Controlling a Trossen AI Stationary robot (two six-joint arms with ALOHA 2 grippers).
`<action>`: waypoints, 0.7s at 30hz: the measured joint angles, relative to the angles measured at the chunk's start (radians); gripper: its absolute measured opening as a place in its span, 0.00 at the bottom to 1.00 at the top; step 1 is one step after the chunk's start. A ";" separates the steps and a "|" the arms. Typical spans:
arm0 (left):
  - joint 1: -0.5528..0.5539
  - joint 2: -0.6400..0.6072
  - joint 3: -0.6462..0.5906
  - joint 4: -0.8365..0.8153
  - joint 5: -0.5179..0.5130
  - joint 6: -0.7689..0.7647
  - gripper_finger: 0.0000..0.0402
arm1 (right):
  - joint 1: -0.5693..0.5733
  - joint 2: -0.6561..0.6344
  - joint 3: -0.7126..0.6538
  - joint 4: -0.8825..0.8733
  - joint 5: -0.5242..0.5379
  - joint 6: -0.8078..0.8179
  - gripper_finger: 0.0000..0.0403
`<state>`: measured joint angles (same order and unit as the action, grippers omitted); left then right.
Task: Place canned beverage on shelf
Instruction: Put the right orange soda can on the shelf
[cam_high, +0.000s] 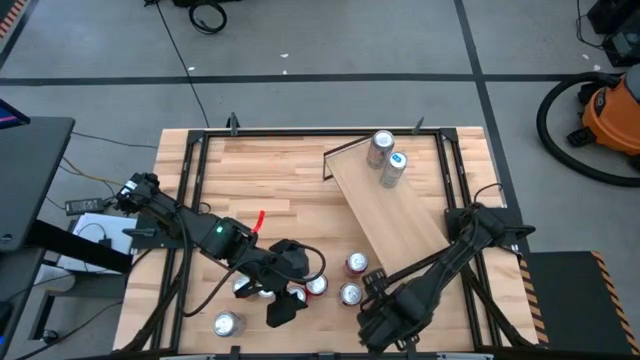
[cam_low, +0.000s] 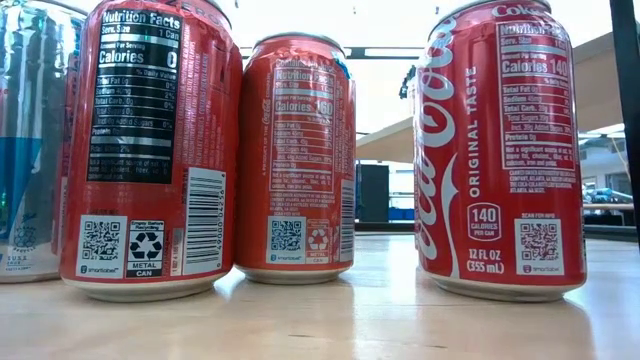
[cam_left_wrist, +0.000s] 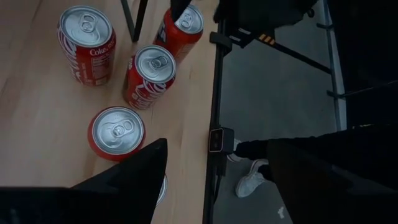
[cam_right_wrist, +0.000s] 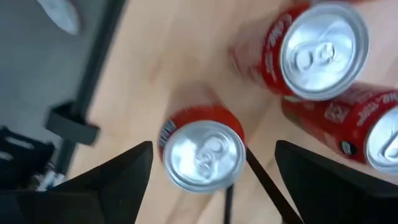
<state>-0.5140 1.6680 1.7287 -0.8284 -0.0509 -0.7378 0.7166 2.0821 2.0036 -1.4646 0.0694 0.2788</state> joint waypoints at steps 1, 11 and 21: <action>0.000 0.000 0.000 0.000 0.000 0.000 0.71 | -0.003 0.014 0.014 -0.016 0.001 -0.004 0.87; 0.000 0.000 0.000 -0.029 0.000 0.000 0.71 | -0.006 0.027 0.013 0.008 0.008 -0.014 0.87; 0.000 0.001 0.000 -0.036 0.001 0.015 0.71 | 0.017 0.026 -0.014 0.034 -0.005 -0.001 0.86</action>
<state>-0.5144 1.6688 1.7287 -0.8641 -0.0502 -0.7228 0.7338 2.1078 1.9895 -1.4310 0.0640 0.2775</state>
